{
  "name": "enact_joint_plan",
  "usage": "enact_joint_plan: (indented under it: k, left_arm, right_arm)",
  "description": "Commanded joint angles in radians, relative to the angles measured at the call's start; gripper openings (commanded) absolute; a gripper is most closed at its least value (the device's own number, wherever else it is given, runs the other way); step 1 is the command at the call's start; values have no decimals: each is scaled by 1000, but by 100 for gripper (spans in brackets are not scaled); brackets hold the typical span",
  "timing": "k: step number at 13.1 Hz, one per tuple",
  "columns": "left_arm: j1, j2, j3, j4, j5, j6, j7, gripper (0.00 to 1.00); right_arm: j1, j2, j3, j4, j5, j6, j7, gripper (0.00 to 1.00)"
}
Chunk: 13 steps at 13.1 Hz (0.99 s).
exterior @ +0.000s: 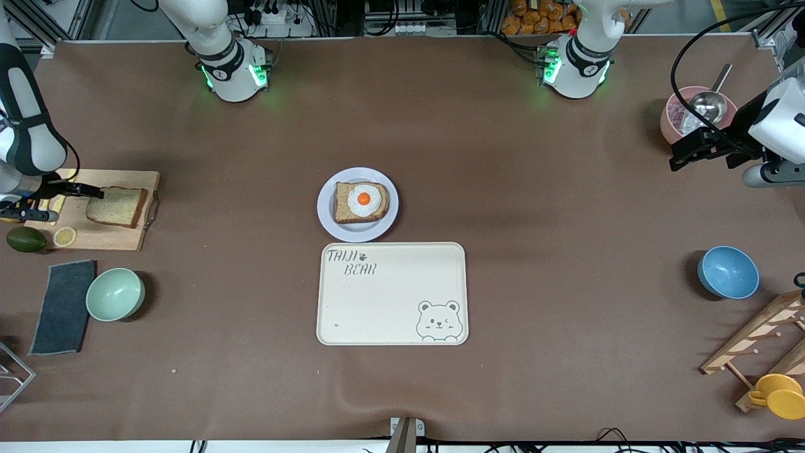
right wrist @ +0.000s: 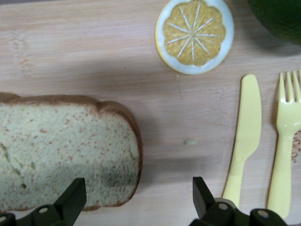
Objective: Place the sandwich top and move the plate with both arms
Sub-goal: 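Lower the right gripper and grasp the bread slice edge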
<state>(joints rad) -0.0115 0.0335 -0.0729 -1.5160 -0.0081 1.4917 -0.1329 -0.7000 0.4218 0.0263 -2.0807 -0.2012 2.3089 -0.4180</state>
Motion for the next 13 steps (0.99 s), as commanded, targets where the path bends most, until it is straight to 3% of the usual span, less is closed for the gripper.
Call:
enact_joint_plan:
  k: [1, 3, 10, 12, 13]
  left_arm:
    - [8, 6, -1, 20, -16, -8, 6, 100]
    - [8, 6, -2, 19, -16, -8, 7, 100]
    - [31, 9, -2, 16, -81, -8, 7, 100]
    - [31, 9, -1, 16, -85, -8, 7, 100]
    - [30, 9, -1, 16, -86, -8, 7, 100]
  right_arm:
    - [-26, 29, 23, 53, 55, -31, -2, 100]
    - [-27, 57, 23, 88, 109, -83, -13, 100]
    - [-50, 87, 21, 94, 114, -83, -79, 100]
    - [-47, 87, 21, 102, 114, -86, -79, 93]
    - [-49, 87, 21, 102, 114, -86, -79, 79]
